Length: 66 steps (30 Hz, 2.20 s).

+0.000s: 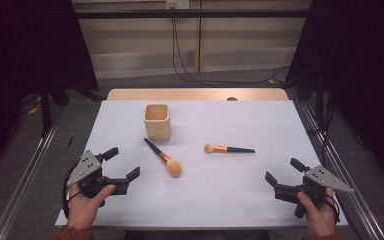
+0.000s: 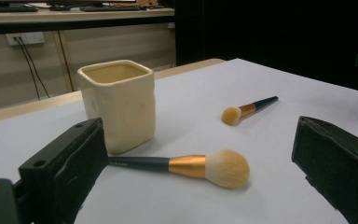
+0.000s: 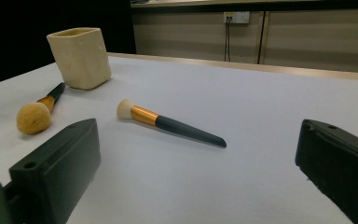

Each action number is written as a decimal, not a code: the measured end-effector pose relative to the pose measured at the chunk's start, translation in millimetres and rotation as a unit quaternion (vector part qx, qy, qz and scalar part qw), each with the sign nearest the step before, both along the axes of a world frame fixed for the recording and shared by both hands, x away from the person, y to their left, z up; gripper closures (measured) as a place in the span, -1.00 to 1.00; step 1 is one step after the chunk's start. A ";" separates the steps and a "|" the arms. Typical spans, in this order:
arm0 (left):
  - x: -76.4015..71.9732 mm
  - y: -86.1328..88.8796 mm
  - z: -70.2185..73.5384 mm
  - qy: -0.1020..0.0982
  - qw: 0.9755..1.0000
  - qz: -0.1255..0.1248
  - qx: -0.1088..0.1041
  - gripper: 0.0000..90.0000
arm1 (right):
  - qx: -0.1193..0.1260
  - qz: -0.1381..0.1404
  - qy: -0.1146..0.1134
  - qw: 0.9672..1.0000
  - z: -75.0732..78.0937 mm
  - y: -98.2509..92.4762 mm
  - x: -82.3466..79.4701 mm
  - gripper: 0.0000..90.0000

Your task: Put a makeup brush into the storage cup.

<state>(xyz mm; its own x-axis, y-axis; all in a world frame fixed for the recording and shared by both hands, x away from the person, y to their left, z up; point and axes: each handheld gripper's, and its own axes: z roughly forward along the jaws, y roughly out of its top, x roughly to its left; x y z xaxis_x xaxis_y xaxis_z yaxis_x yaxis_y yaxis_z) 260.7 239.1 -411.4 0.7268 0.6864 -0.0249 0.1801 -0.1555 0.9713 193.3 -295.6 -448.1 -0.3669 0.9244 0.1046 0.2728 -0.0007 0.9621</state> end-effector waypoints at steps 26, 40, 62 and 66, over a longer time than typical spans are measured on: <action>44.6 -35.9 13.0 -0.011 1.000 -0.022 -0.020 -0.92 | 0.006 0.003 0.000 1.000 0.4 -0.4 1.4 -1.00; 68.2 -63.2 18.4 -0.003 0.999 -0.045 0.027 -0.94 | 0.010 0.002 0.002 1.000 0.2 -1.3 1.3 -1.00; 90.5 -81.0 25.4 0.065 0.987 -0.102 0.109 -0.93 | 0.007 0.004 0.004 1.000 -0.4 -1.2 0.5 -1.00; 93.3 -83.8 29.9 0.065 0.983 -0.110 0.131 -0.92 | 0.004 0.005 0.005 1.000 -0.7 -1.2 1.0 -1.00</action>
<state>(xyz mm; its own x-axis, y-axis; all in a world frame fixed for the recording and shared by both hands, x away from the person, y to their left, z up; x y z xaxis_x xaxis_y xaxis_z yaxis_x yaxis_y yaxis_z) 354.1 155.4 -381.5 0.8607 0.5083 0.0293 0.2345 -0.4469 0.8633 194.2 -296.8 -448.8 -0.3750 0.9198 0.1160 0.2834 -0.0054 0.9590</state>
